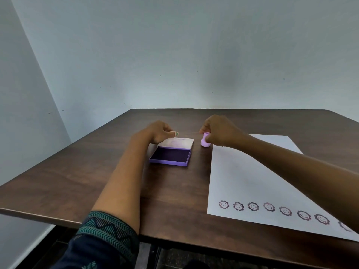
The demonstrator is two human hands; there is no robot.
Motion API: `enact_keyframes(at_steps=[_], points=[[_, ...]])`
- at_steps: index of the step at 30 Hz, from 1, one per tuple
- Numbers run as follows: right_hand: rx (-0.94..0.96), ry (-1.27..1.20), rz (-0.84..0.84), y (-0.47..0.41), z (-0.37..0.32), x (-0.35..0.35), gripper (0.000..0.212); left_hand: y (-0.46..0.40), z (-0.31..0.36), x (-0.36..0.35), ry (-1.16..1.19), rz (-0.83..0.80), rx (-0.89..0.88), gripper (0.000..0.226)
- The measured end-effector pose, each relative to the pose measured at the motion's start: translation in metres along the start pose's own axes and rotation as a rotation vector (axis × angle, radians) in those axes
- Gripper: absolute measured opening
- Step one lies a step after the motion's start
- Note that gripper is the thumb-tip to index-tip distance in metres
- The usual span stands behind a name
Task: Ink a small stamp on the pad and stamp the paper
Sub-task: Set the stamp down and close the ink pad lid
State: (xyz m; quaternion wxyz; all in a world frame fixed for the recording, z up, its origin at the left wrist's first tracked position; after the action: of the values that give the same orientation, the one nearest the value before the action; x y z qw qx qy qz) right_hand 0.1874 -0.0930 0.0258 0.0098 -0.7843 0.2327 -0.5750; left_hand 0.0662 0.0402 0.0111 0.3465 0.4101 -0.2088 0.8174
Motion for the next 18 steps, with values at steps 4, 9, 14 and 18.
enact_keyframes(at_steps=[4, 9, 14, 18], points=[[0.035, 0.081, -0.010, -0.005, 0.000, -0.003, 0.033, 0.000, -0.002, 0.003, 0.006, 0.016, -0.001, 0.038], [0.012, 0.063, 0.007, -0.008, 0.003, 0.004, 0.037, 0.002, 0.000, 0.006, 0.081, 0.047, -0.034, 0.039], [0.043, 0.054, 0.025, -0.009, -0.011, 0.011, 0.023, 0.006, -0.009, 0.005, 0.148, 0.013, -0.054, 0.042], [0.060, 0.165, -0.078, -0.017, -0.022, -0.002, 0.022, 0.009, -0.040, 0.013, 0.208, 0.043, -0.024, 0.044]])
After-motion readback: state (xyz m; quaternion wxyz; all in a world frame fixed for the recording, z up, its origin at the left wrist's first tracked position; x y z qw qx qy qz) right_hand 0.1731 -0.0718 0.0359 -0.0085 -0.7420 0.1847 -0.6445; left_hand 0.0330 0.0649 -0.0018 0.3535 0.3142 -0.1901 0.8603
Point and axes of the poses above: each hand's wrist, its own y-axis away from the middle knuckle, its own x-axis out of the back of the hand, z = x × y, the point moved 5 cm from there along -y, towards the middle knuckle, and after that the axes turned 5 degrees about y, right-handed, at the moved point
